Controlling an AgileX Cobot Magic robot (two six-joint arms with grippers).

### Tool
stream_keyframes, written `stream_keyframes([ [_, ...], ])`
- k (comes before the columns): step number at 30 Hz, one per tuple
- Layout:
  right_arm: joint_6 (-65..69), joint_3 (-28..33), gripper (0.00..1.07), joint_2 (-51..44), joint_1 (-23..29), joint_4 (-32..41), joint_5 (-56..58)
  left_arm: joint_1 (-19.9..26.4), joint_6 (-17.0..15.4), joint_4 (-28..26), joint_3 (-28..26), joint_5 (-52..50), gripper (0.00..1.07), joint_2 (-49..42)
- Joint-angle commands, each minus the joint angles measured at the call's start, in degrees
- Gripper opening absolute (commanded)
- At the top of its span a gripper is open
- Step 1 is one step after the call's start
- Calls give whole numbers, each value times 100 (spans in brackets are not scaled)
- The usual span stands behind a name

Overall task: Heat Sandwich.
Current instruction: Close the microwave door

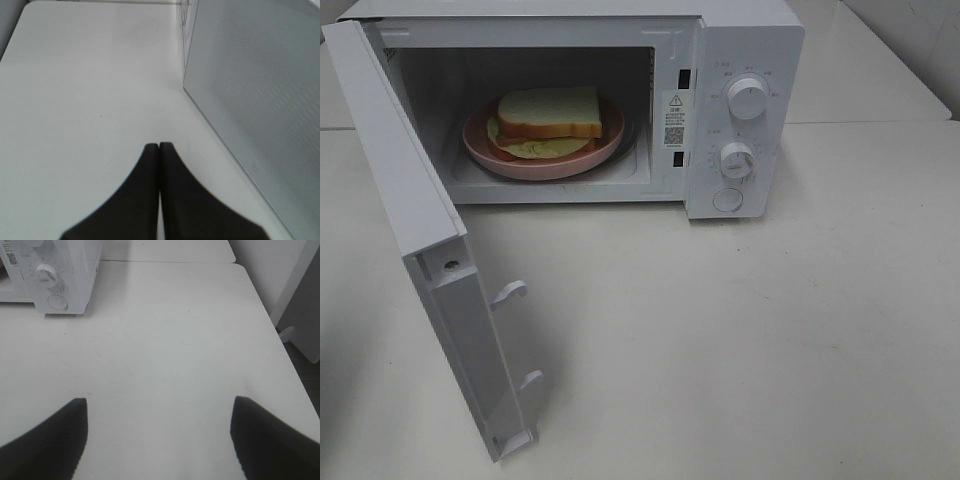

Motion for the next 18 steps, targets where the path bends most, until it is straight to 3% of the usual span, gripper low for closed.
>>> stream_keyframes([
  [1,-34,0,76,-149,-34,17,-69,17,17,-46,407,-1289,0,378],
  [10,-34,0,76,-149,-34,17,-69,17,11,-46,1232,-3638,0,1083],
  [18,-40,0,76,-149,-34,17,-69,17,6,132,1272,-4761,0,1931],
])
